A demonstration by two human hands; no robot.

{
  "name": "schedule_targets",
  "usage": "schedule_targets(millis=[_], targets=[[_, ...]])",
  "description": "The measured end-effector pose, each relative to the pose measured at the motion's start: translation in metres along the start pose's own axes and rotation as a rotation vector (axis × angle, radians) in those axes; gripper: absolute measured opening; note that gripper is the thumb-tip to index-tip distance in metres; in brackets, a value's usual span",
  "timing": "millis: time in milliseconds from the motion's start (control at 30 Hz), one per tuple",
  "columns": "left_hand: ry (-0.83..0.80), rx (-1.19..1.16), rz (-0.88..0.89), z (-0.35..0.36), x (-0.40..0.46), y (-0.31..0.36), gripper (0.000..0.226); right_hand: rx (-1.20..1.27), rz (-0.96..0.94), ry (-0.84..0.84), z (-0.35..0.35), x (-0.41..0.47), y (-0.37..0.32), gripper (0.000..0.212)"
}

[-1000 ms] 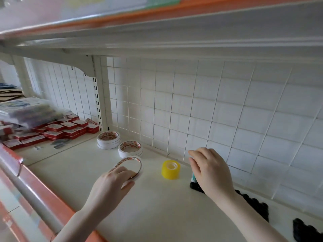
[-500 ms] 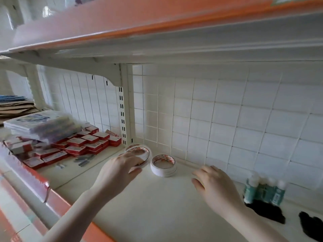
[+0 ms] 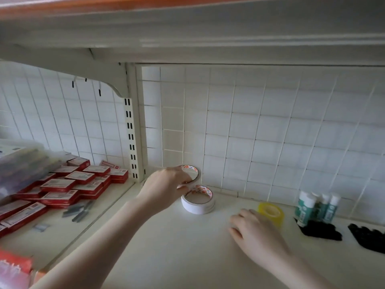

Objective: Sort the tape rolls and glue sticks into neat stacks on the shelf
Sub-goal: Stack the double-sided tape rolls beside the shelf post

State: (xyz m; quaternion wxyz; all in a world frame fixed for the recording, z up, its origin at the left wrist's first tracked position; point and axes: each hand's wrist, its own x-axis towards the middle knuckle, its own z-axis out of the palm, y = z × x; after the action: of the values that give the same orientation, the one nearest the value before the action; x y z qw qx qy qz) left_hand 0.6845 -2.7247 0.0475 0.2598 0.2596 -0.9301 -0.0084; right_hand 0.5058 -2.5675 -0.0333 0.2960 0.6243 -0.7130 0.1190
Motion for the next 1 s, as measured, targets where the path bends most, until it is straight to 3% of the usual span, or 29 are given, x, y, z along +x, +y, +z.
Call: schedule_targets(millis=[167, 333, 500, 767, 1000], targets=[[-0.072, -0.029, 0.035, 0.019, 0.012, 0.005, 0.016, 0.017, 0.089, -0.055, 0.003, -0.013, 0.007, 0.031], [-0.125, -0.03, 0.067, 0.032, 0.015, 0.009, 0.016, 0.056, 0.154, -0.059, 0.002, -0.017, 0.007, 0.012], [-0.152, -0.001, 0.088, 0.045, 0.016, 0.004, 0.016, 0.011, 0.175, -0.079, -0.002, -0.017, 0.004, 0.031], [-0.209, 0.019, 0.095, 0.051, 0.019, 0.005, 0.02, 0.019, 0.157, -0.019, 0.008, -0.02, 0.007, 0.023], [-0.241, 0.009, 0.14, 0.052, 0.022, -0.002, 0.026, 0.036, 0.162, -0.018, 0.008, -0.02, 0.009, 0.03]])
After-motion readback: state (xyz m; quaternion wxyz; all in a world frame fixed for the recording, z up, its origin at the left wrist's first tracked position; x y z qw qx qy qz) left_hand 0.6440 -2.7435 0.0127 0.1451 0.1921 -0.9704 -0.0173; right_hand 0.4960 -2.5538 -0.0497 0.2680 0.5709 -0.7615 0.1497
